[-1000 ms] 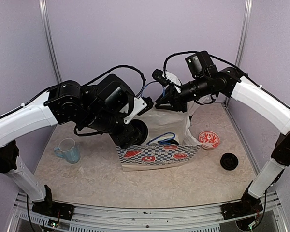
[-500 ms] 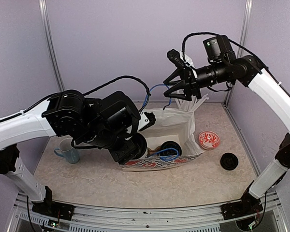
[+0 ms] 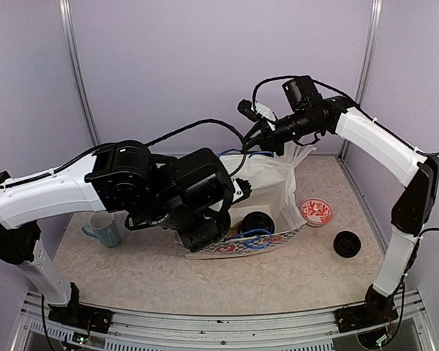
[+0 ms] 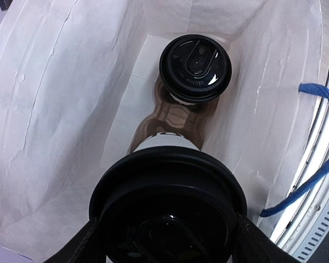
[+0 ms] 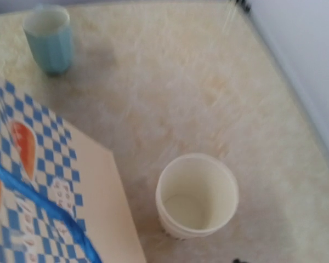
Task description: Pack the takeout coffee
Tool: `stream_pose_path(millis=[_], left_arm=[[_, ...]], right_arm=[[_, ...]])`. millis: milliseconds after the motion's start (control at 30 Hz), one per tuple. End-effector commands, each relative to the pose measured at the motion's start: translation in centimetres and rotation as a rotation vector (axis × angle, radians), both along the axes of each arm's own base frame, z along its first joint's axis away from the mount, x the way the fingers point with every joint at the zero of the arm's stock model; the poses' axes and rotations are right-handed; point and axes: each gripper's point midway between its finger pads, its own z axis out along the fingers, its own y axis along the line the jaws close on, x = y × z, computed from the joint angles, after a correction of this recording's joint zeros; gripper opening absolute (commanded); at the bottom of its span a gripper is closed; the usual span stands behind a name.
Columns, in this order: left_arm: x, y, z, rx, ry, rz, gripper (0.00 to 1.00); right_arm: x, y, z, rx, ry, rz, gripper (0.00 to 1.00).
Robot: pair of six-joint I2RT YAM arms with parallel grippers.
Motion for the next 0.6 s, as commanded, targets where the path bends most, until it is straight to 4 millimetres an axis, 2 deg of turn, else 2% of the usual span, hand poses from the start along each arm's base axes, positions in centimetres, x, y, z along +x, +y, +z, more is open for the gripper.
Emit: stream_pose_path(millis=[0,67,167,333,400,467,567], left_arm=[[0.5,-0.7,0.6,0.04,-0.056,-0.034,0.55],[0.7,-1.1,0.5,0.044,-0.065,-0.04,0.55],[0.9,-1.5,0.0,0.066,-0.081,-0.062,0.55],[1.6,-1.7,-1.0,0.09,-0.086,-0.062,0.55],[2.2,-1.9,-1.0,0.082,-0.089,-0.064,0.55],[2.8,-2.1,-0.9,0.071,-0.089,-0.068,0.55],[3.4,-2.6,-1.1,0.068,-0.091,-0.077,0.55]], right_arm=[[-0.5,0.4,-0.3,0.023,0.05,0.056,0.52],[-1.6,0.4,0.1,0.039,0.073,0.091,0.54],[-2.9,0.0,1.7,0.064,0.07,0.103,0.58],[-5.2,-1.5,6.6,0.131,0.007,0.1,0.66],[-6.3,-2.0,7.8,0.15,-0.01,0.108,0.68],[-7.1,-2.5,8.0,0.148,-0.017,0.111,0.7],[-8.0,-3.0,6.8,0.108,-0.004,0.132,0.7]])
